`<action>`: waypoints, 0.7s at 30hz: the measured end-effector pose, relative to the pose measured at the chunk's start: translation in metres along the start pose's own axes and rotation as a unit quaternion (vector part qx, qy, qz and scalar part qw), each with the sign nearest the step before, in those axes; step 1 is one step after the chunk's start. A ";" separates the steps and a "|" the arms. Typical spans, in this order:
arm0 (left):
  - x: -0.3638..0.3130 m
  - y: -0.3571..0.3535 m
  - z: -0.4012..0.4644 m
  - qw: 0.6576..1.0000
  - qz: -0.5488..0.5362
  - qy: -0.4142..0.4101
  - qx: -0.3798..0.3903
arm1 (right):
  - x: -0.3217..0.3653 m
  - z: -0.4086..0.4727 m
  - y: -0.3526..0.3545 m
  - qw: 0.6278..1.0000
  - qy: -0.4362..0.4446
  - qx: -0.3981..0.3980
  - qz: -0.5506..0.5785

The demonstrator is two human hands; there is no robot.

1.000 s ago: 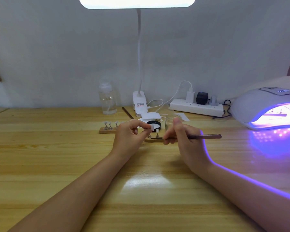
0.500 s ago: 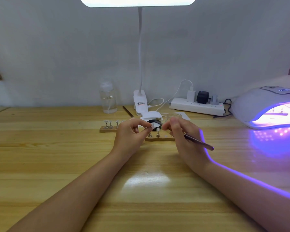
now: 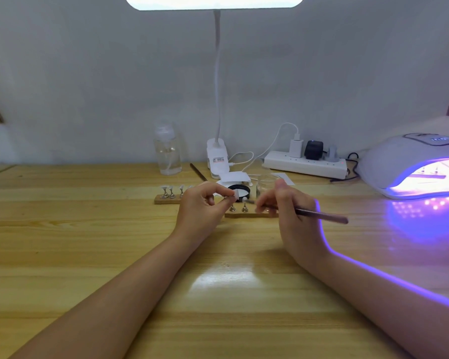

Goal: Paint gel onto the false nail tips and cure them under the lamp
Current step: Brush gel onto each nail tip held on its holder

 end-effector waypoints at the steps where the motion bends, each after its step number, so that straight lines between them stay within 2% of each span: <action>1: 0.000 0.000 0.000 1.000 0.000 -0.001 -0.001 | 0.003 0.001 -0.001 1.000 0.012 0.007 -0.025; 3: -0.001 0.000 0.000 1.000 0.002 -0.004 -0.001 | 0.003 0.002 -0.003 0.999 0.011 0.017 -0.045; 7: -0.001 0.000 0.000 1.000 0.000 -0.002 0.002 | -0.005 -0.001 0.001 0.999 -0.033 -0.012 0.021; 12: -0.001 0.000 0.000 1.000 -0.001 -0.003 -0.001 | 0.003 0.003 -0.001 0.999 0.010 0.007 -0.043; 16: -0.001 0.000 0.000 1.000 -0.003 -0.002 -0.003 | -0.006 0.000 -0.002 0.999 -0.039 -0.004 0.031; 21: -0.001 0.000 0.000 1.000 0.000 -0.007 -0.003 | 0.002 0.003 -0.002 0.999 0.009 0.017 -0.041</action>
Point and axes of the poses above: each hand's wrist, its own z-axis towards the middle knuckle, its own y-axis out of the back of the hand, x = y × z, the point moved 7 cm from there along z, towards the middle knuckle, and after that the axes turned 6 degrees about z, right-handed, at the moved point
